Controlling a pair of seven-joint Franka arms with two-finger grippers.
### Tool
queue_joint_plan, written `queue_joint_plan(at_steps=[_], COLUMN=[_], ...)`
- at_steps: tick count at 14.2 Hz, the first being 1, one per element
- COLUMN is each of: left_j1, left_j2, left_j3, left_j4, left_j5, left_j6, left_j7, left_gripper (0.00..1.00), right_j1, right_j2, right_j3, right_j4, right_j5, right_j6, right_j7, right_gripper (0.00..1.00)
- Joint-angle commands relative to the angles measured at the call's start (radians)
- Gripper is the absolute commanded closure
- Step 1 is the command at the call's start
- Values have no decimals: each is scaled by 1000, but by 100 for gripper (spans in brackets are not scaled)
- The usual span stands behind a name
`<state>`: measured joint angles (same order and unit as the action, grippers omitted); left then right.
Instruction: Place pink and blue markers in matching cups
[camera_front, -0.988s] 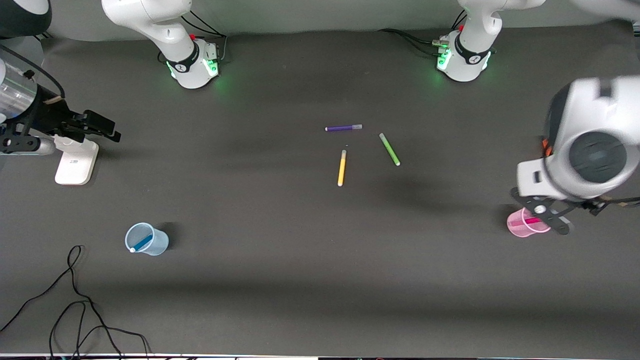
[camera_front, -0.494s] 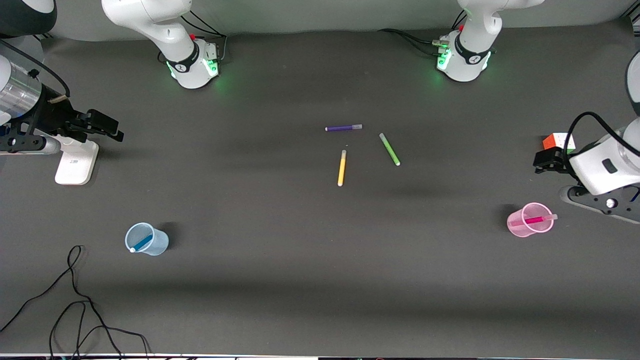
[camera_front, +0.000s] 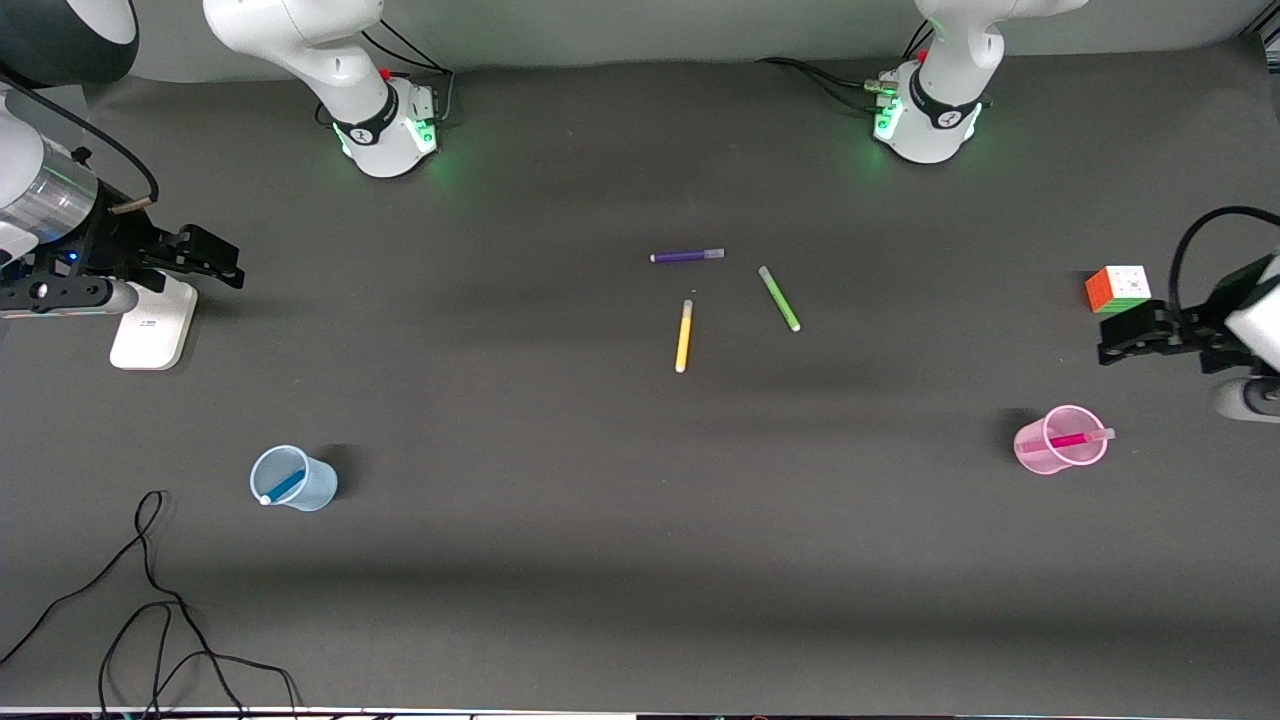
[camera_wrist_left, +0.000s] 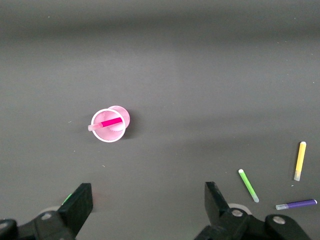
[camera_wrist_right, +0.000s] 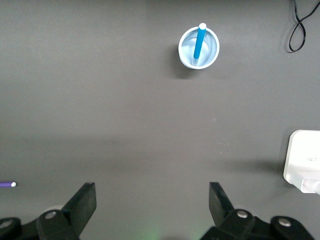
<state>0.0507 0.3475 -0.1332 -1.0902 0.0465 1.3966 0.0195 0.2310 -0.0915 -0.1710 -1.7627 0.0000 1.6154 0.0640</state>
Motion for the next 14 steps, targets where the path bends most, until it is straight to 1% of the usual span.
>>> queue_joint_plan(at_steps=[1,2,3,5,7,8,9,10,12,14], left_j1=[-3,-2,0,14,28,31,35,37,37,-26], left_j2=[4,-8,-30,-96,-158,-239,-319,-358,-358,-364], left_j3=[-3,-3,-3,-3,-3,-8,-11,-9,-3,4], left_j4=[24,9,-29,-139,-218,-323,-453,-515,-490,-478], left_j5=[-1,3,4,-13,-22,-22,-23,-42,-79,-66], left_j6=[-54,-74,-67,-16,15,63,141,183,182,176], left_j7=[-13,-9,-7,2,37,37,39,42,39,22], left_gripper=[0,0,0,0,0,0,0,0,0,0], right_j1=[10,10,10,10,11,11,11,11,11,11], right_j2=[1,3,9,9,9,9,10,10,10,15], right_j3=[-8,-7,-7,-8,-7,-7,-7,-7,-7,-7], right_j4=[11,14,22,26,28,28,28,28,28,28], right_j5=[-12,-11,-9,-9,-9,-9,-9,-9,-9,-9], right_j6=[6,6,6,5,6,5,5,5,5,5], right_j7=[-23,-20,-18,-16,-15,-12,-9,-7,-6,-6], right_gripper=[0,0,0,0,0,0,0,0,0,0])
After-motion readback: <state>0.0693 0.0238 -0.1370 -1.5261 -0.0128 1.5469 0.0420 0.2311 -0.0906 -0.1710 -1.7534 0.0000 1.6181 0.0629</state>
